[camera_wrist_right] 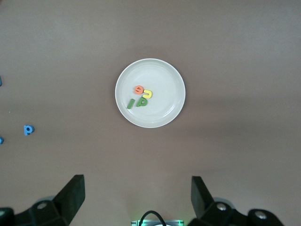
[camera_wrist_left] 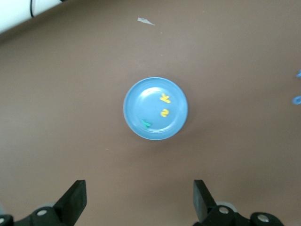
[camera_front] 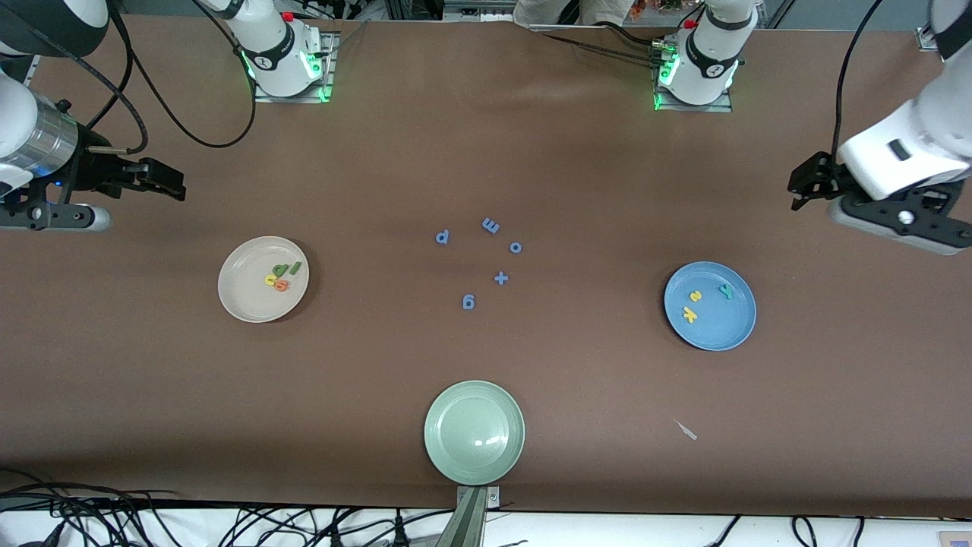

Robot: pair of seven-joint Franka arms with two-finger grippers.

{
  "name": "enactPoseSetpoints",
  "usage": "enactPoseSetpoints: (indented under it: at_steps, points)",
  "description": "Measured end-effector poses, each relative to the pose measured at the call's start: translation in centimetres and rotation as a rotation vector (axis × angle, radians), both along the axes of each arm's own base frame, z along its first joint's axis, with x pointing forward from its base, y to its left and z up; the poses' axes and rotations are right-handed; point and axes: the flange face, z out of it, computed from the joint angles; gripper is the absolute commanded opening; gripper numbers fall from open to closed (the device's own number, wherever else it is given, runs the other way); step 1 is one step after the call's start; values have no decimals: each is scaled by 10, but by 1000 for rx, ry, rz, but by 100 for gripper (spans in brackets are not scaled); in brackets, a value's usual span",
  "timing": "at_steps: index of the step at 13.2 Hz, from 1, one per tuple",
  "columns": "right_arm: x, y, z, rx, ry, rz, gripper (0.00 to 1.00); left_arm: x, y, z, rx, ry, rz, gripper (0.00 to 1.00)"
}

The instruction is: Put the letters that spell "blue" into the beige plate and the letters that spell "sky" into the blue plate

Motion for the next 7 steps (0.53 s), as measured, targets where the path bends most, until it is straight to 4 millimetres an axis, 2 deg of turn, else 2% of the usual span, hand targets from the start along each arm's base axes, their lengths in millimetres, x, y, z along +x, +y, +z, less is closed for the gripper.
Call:
enactPoseSetpoints:
  at_steps: [2,4,5,7]
  points:
    - [0,0,2,-2,-4,3,100,-1,22,4,-83,8,73,100]
    - [1,0,5,-3,-12,2,100,4,47,-5,-90,11,134,100]
    - [1,-1,7,-4,-16,0,100,8,53,-14,-84,3,152,100]
    - [2,-4,13,-3,-30,1,100,10,44,-29,-60,8,222,100]
